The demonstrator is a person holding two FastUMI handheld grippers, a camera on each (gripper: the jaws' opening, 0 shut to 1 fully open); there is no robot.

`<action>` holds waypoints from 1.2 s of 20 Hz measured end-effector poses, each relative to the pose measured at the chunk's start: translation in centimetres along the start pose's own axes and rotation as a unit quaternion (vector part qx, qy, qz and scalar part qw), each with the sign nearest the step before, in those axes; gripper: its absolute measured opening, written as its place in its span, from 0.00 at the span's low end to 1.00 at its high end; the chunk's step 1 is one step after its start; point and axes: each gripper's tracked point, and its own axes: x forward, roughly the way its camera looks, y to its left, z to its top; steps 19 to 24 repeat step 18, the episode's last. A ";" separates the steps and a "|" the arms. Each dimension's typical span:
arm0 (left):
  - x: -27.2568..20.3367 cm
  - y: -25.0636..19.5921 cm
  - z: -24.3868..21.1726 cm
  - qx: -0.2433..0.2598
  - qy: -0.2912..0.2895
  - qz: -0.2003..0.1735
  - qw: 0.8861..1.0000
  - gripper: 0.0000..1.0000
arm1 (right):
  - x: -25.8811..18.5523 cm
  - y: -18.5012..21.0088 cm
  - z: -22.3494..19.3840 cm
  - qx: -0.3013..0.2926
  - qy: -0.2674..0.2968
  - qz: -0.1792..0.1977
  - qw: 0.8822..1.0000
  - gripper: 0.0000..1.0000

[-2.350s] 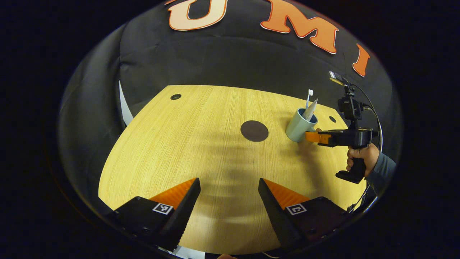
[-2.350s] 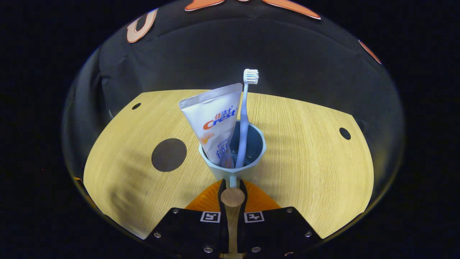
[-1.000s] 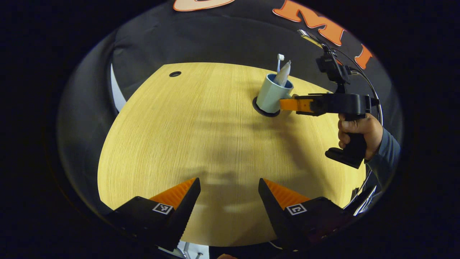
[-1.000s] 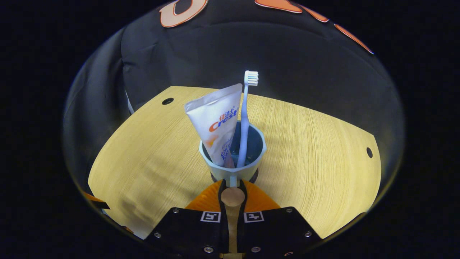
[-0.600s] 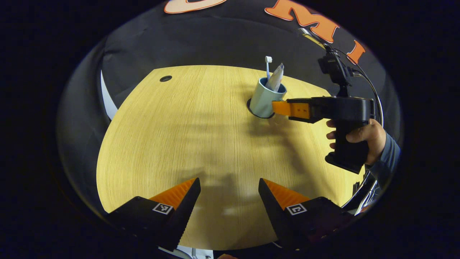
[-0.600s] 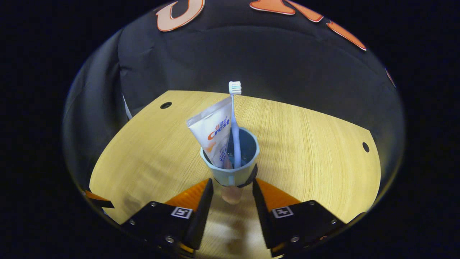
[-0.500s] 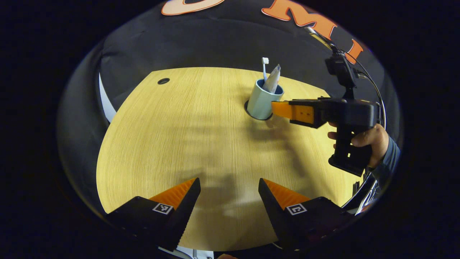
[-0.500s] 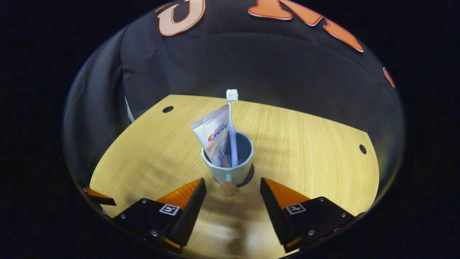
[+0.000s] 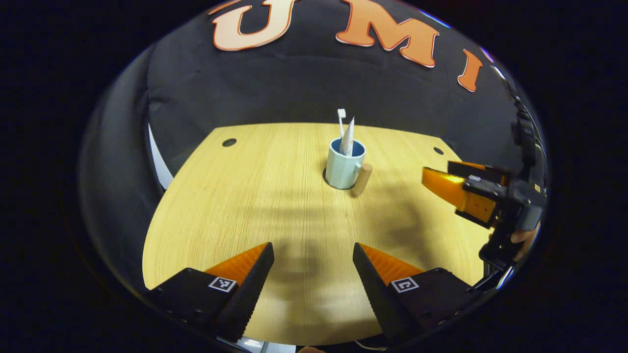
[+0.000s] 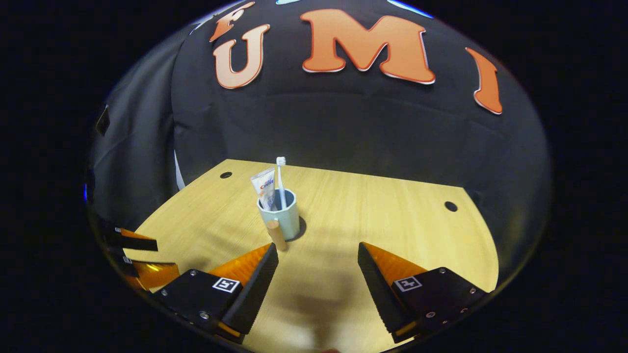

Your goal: Put the toothbrush and toothpaste on the desktop into the cup, then pick up the cup and place it on the coaster on the desktop.

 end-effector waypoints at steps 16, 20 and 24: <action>-22.2 -7.4 8.7 -0.008 -0.317 0.047 0.947 0.98 | -21.7 -4.6 6.0 -0.023 -0.213 -0.017 0.977 0.98; -23.8 -7.6 9.1 -0.001 -0.345 0.058 0.937 0.97 | -22.9 -4.4 6.1 -0.025 -0.224 -0.014 0.974 0.98; -23.8 -7.6 9.1 -0.001 -0.345 0.058 0.937 0.97 | -22.9 -4.4 6.1 -0.025 -0.224 -0.014 0.974 0.98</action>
